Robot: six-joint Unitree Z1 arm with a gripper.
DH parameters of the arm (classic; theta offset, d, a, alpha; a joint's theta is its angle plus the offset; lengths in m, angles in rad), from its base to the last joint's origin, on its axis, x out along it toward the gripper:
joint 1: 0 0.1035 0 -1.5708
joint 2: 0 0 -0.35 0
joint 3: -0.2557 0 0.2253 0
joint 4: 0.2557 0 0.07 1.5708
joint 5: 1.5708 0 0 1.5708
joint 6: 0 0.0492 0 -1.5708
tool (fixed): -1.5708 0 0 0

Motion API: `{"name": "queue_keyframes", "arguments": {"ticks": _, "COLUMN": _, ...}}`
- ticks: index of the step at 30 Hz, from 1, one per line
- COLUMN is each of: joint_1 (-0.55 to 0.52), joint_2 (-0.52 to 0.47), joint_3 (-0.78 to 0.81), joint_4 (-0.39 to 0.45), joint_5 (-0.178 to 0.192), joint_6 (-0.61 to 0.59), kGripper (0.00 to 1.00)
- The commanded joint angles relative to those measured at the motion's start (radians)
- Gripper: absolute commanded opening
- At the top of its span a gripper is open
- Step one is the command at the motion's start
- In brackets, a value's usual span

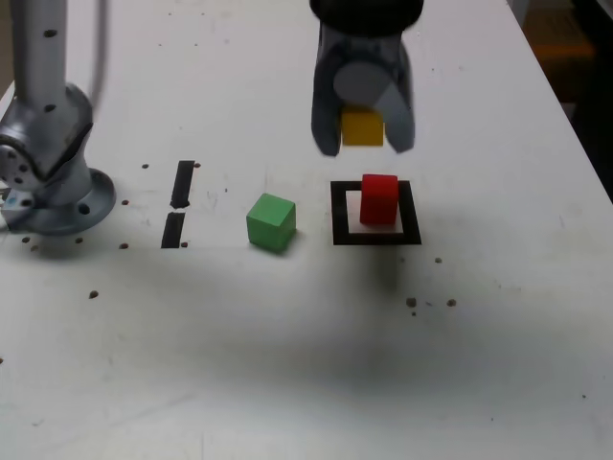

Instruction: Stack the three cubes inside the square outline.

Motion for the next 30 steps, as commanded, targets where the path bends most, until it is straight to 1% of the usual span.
{"name": "queue_keyframes", "arguments": {"ticks": 1, "joint_1": 0.008, "joint_2": 0.003, "joint_3": 0.016, "joint_4": -0.022, "joint_5": 0.002, "joint_6": -0.018, "kGripper": 0.24}}
{"name": "queue_keyframes", "arguments": {"ticks": 6, "joint_1": 0.011, "joint_2": 0.031, "joint_3": 0.080, "joint_4": -0.088, "joint_5": 0.015, "joint_6": -0.061, "kGripper": 0.24}}
{"name": "queue_keyframes", "arguments": {"ticks": 11, "joint_1": 0.020, "joint_2": 0.044, "joint_3": 0.100, "joint_4": -0.115, "joint_5": 0.025, "joint_6": -0.066, "kGripper": 0.24}}
{"name": "queue_keyframes", "arguments": {"ticks": 17, "joint_1": 0.033, "joint_2": 0.064, "joint_3": 0.123, "joint_4": -0.150, "joint_5": 0.022, "joint_6": -0.064, "kGripper": 0.24}}
{"name": "queue_keyframes", "arguments": {"ticks": 30, "joint_1": 0.036, "joint_2": 0.102, "joint_3": 0.118, "joint_4": -0.171, "joint_5": 0.025, "joint_6": -0.057, "kGripper": 0.24}}
